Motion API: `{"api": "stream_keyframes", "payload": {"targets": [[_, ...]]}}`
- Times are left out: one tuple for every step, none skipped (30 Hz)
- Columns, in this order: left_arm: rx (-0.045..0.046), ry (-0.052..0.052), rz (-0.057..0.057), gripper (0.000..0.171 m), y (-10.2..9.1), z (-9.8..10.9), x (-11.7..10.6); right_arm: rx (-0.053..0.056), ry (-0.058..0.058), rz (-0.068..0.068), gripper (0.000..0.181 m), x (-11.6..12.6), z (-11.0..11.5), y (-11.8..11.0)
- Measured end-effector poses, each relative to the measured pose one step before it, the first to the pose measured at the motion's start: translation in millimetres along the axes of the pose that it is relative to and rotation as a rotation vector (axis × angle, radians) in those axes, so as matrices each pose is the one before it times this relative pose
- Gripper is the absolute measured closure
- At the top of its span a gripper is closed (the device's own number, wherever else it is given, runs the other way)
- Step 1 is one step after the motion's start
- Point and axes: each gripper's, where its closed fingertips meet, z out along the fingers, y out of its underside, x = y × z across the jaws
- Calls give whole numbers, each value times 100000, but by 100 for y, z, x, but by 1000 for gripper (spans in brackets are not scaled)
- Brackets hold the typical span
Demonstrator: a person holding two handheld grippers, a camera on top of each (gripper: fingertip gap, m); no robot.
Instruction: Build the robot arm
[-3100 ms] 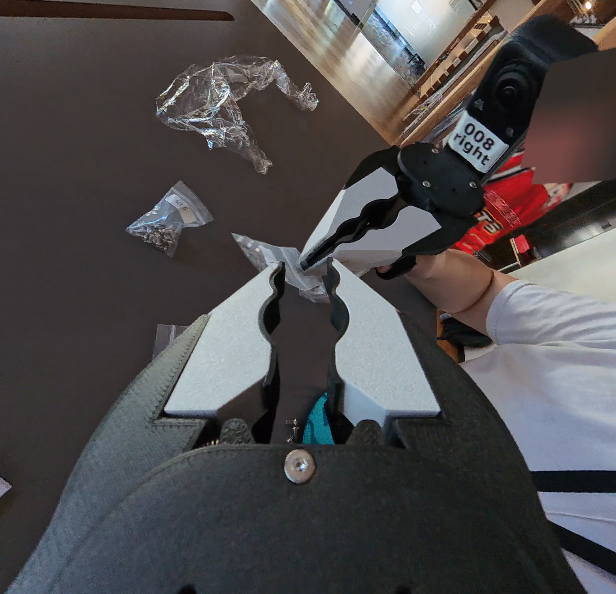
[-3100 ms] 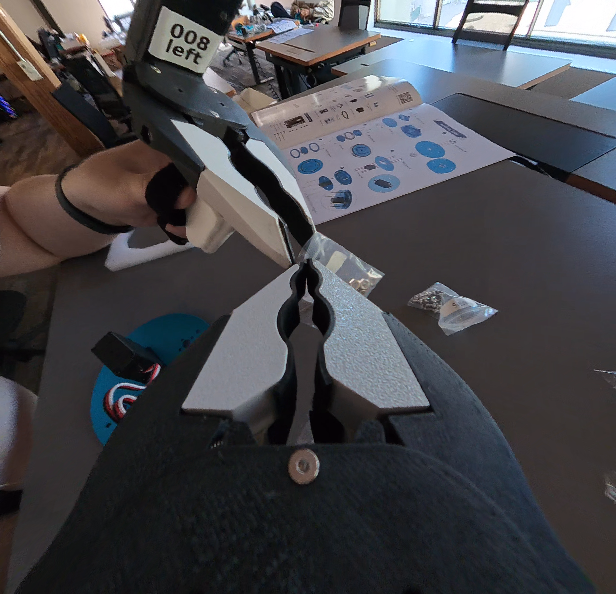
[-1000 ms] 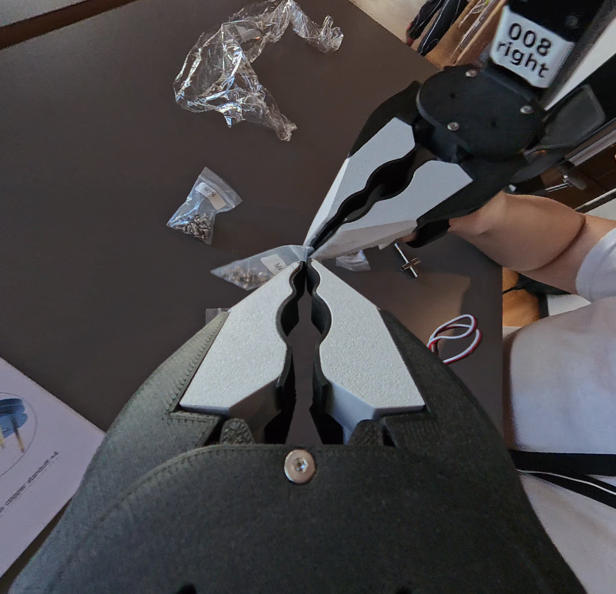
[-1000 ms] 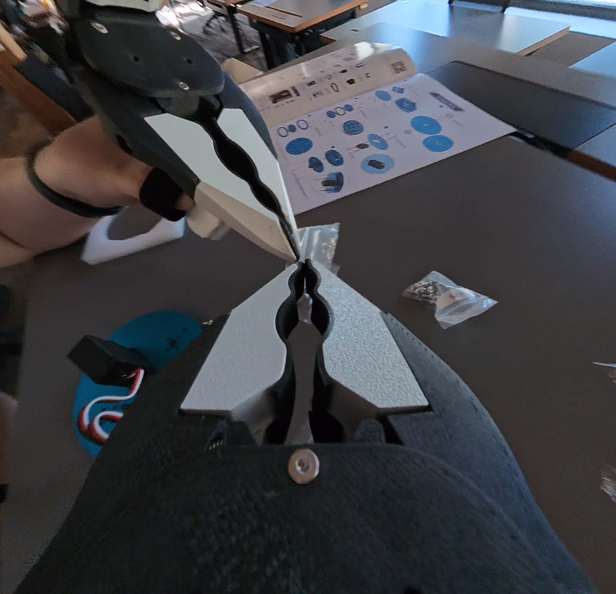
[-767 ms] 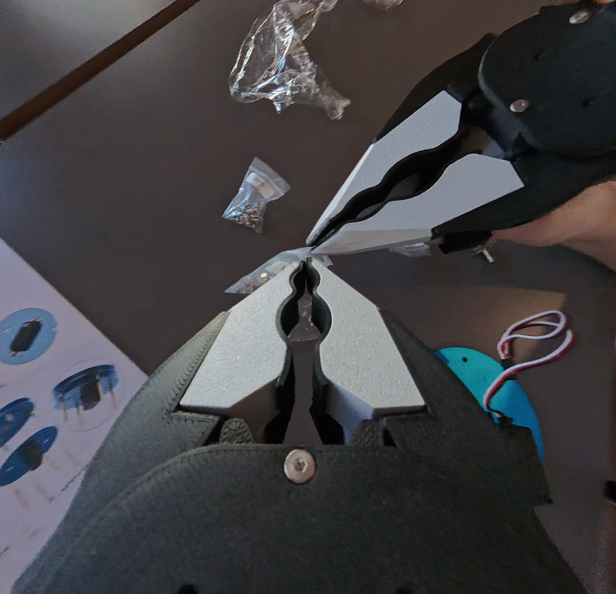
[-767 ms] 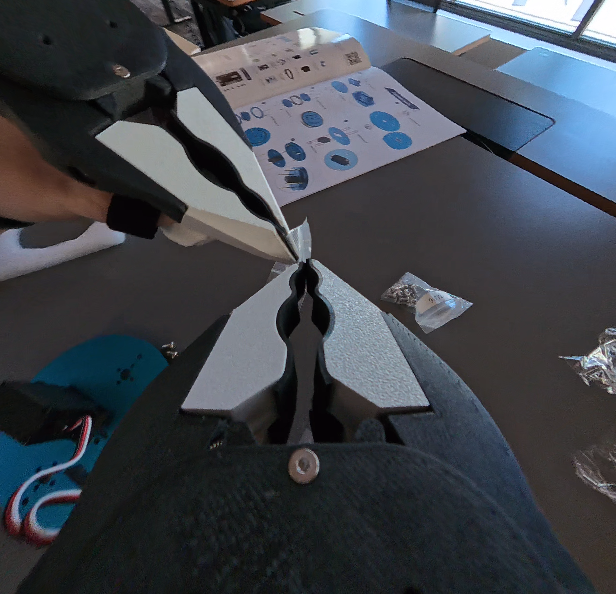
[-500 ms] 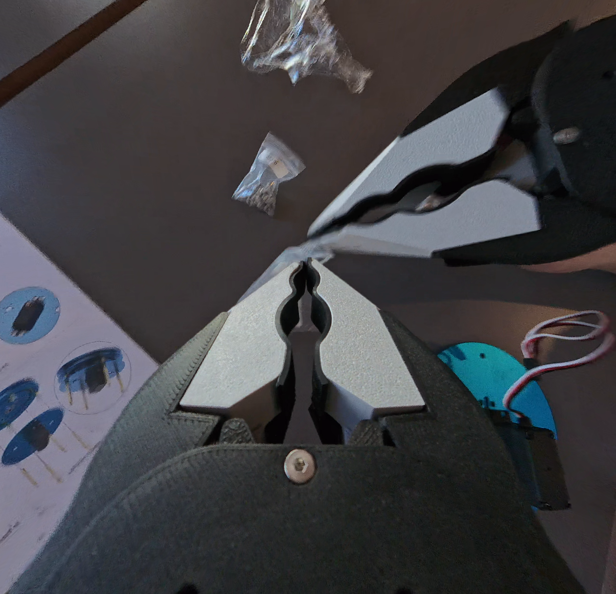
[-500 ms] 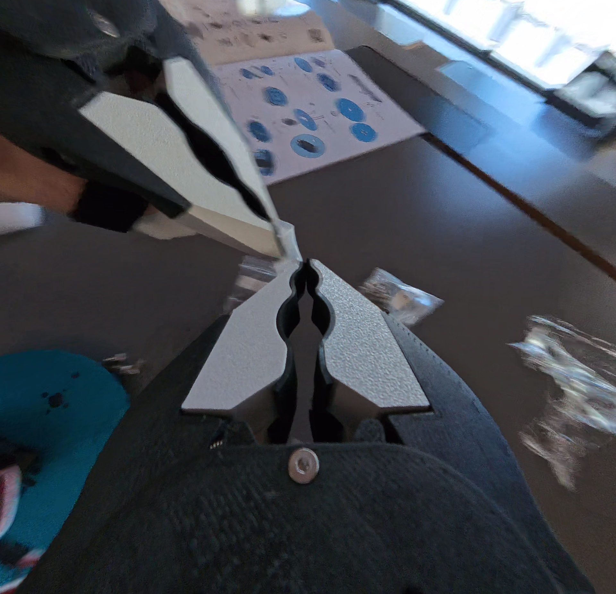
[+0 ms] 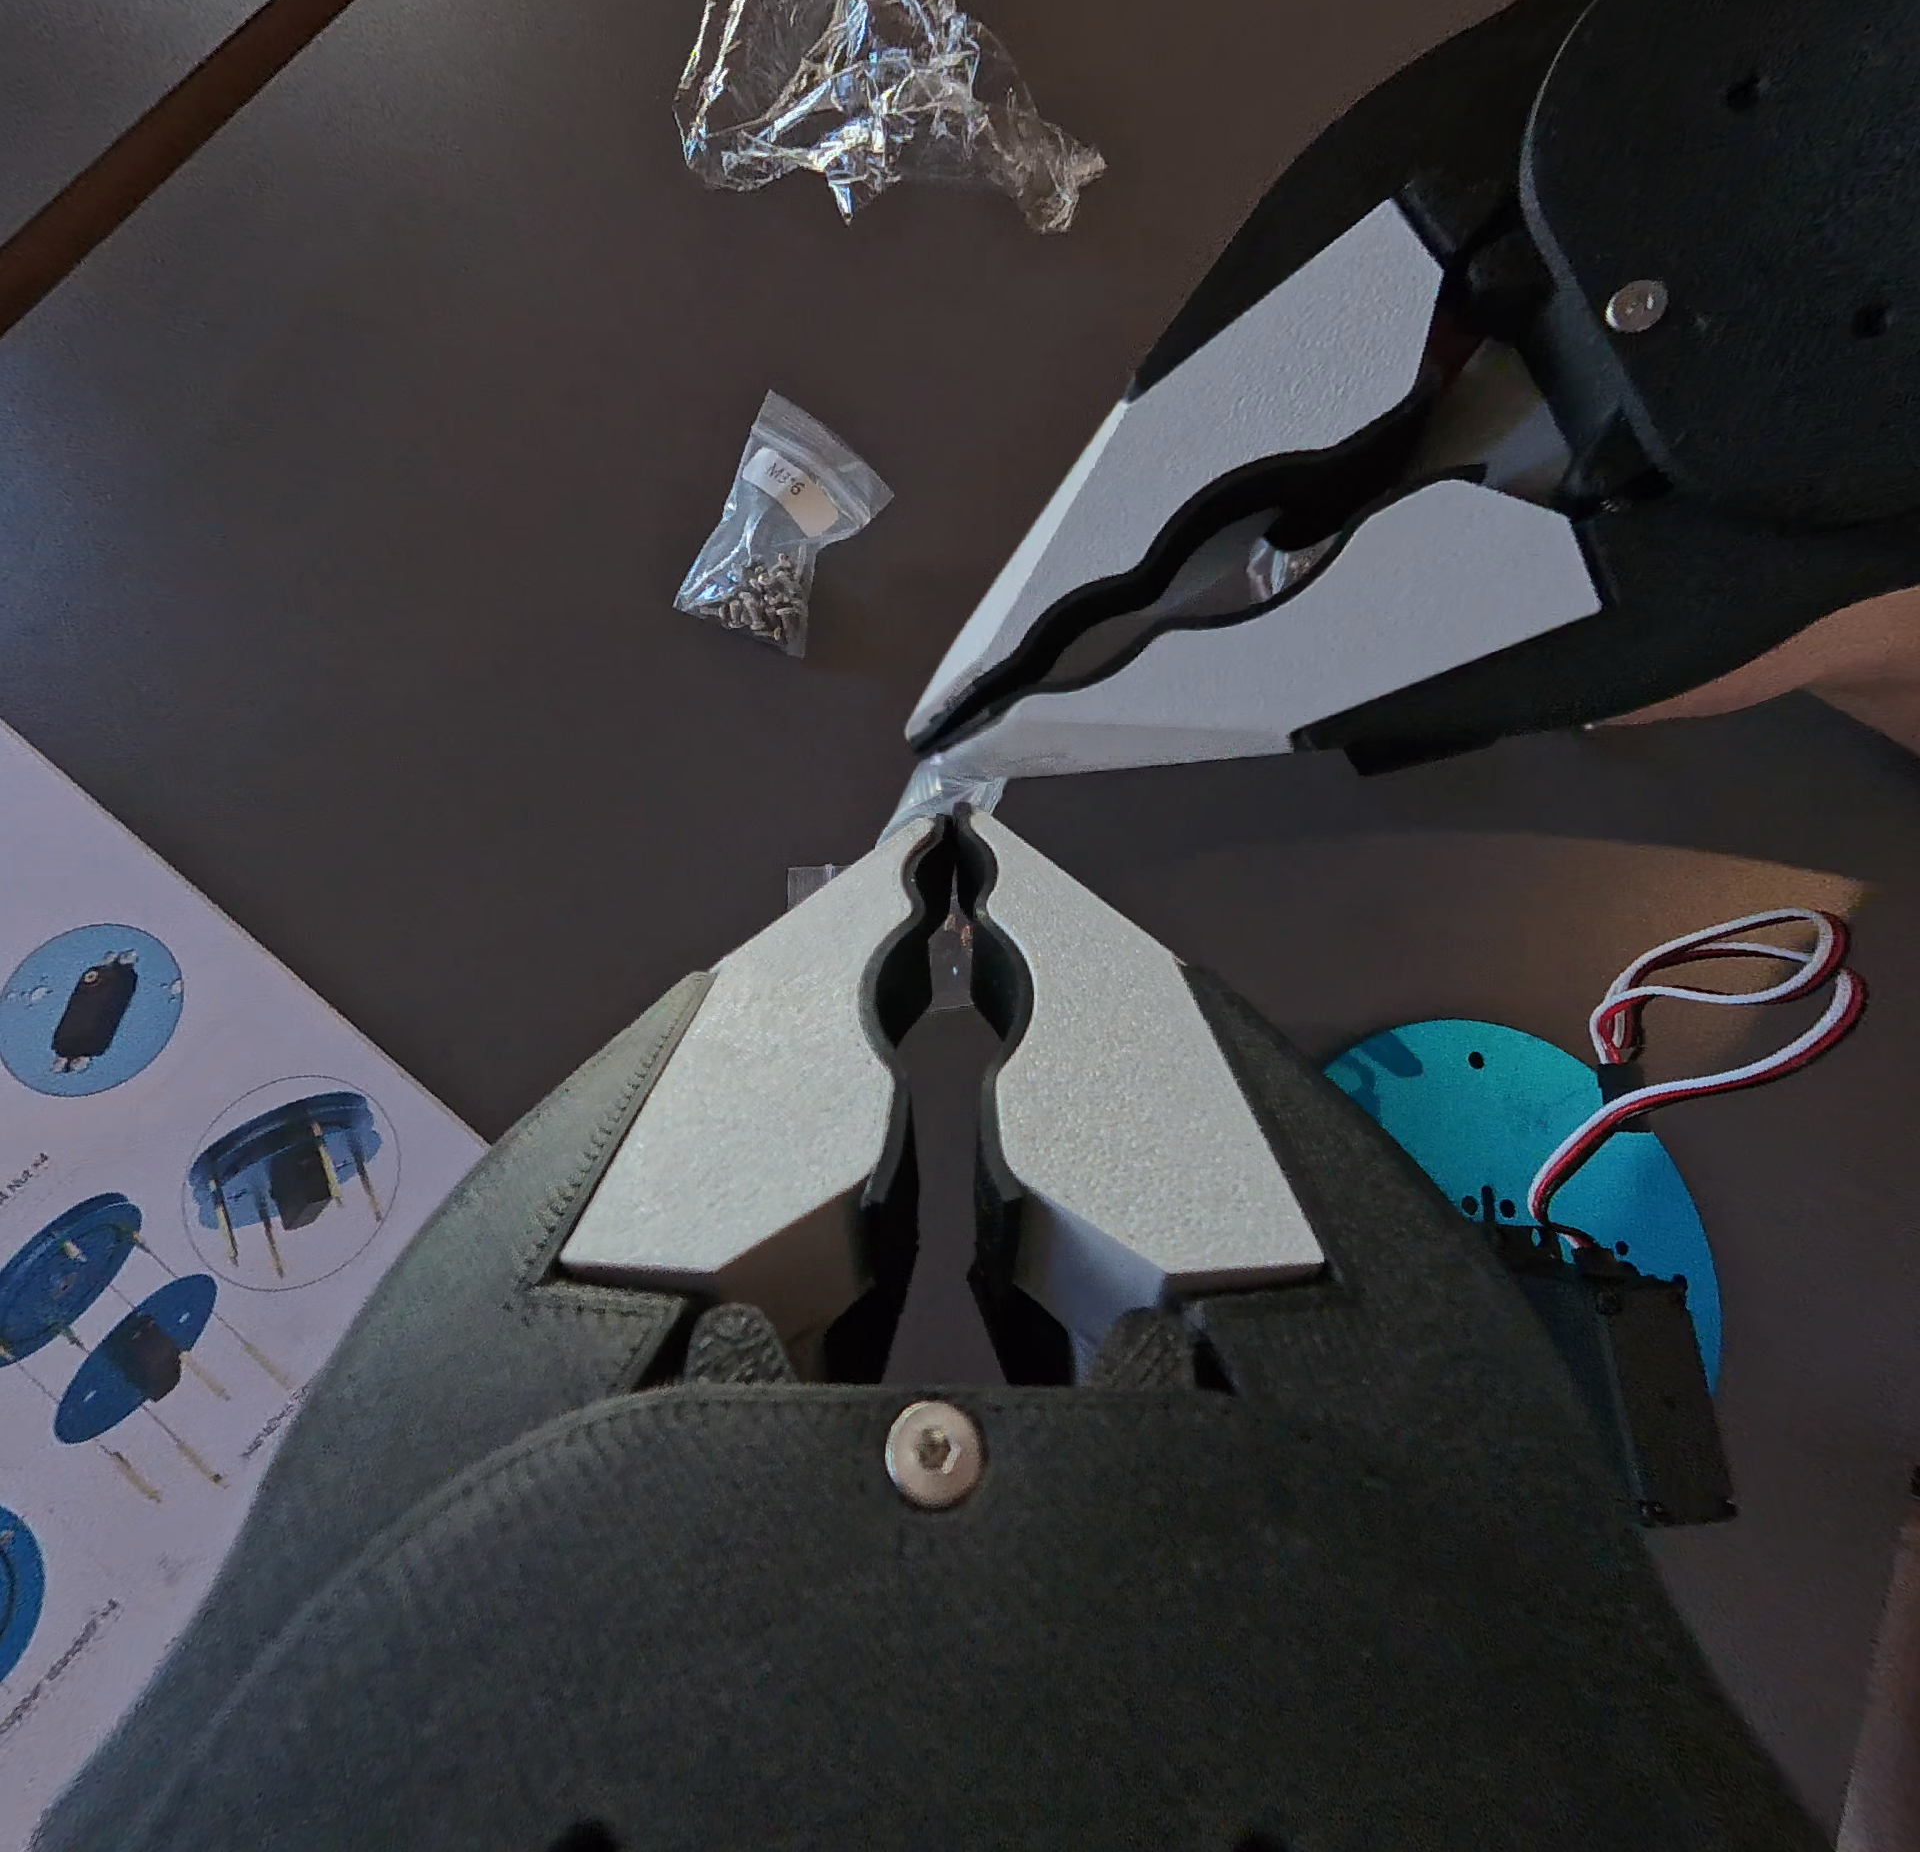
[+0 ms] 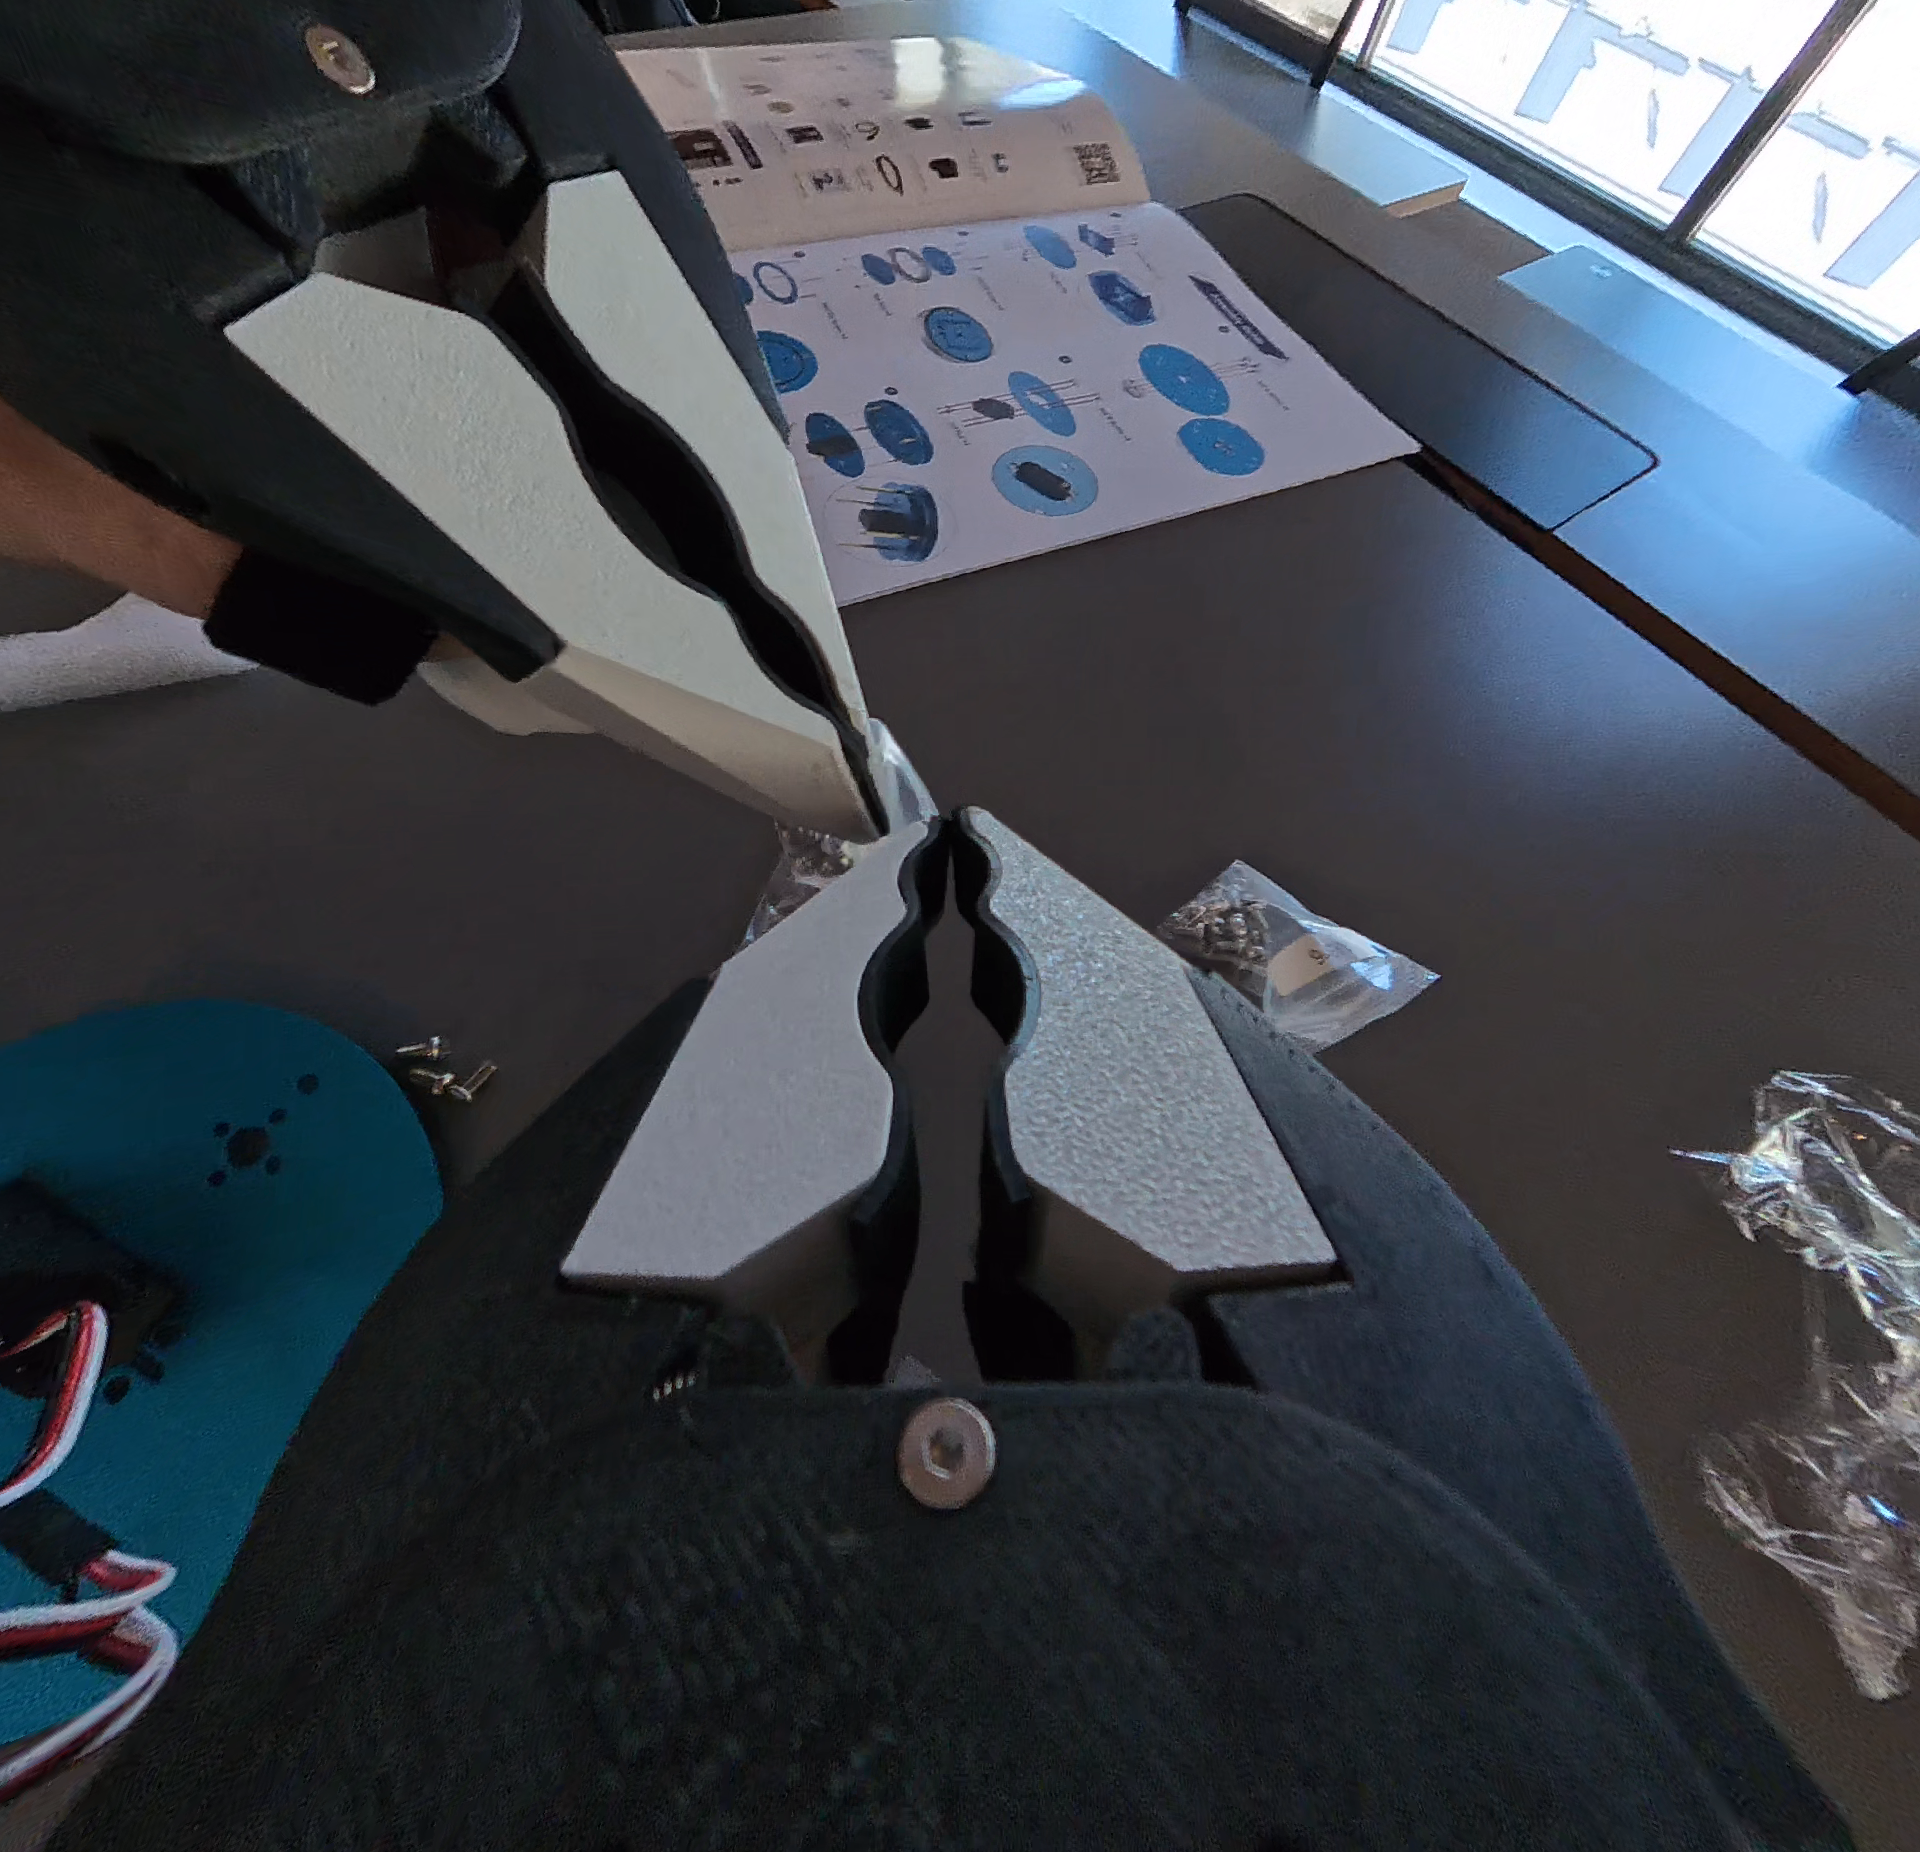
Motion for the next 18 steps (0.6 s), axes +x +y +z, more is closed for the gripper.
{"api": "stream_keyframes", "payload": {"targets": [[-517,-577,372,171,68,14,-76,131,-1407,1091,181,-228,-43,14],[-89,-774,322,171,11,-32,-103,810,-2108,1584,176,-238,-75,-109],[-236,-277,364,171,2,-53,-19,-126,-1348,1698,174,-85,-77,45],[-403,-146,323,171,26,-65,1,-180,-784,1458,172,38,-66,66],[35,-230,143,171,-56,-72,-11,217,-821,1049,169,37,-59,28],[649,315,21,171,-129,-98,83,281,-784,1046,166,5,-28,0],[341,724,-199,171,-110,-98,131,-362,-476,1021,165,10,13,75],[-492,543,-585,171,8,-77,72,114,-824,462,164,-114,-9,-19],[-317,419,-545,171,11,-82,13,412,-525,-42,164,-110,-52,-82],[278,577,-861,171,-39,-80,10,770,-758,-146,165,-171,-80,-171],[440,750,-1235,171,-61,-79,3,765,-568,-21,166,-184,-88,-178],[-103,636,-1013,171,28,-46,-14,394,-535,-154,166,-180,-51,-113],[-273,481,-622,171,32,-34,-24,26,-809,-182,166,-223,-18,-35],[56,184,-354,171,-9,-23,-35,30,-261,-91,166,-105,9,-28],[147,161,-176,171,-23,-7,6,142,-219,-51,166,-45,3,-4],[-332,167,11,171,42,-1,45,141,-1299,557,165,-186,-18,-19],[-117,-182,262,171,14,2,0,963,-1491,1693,165,-192,-44,-156],[304,-204,65,171,-49,-10,-3,1673,-1981,1743,163,-291,-55,-275]]}}
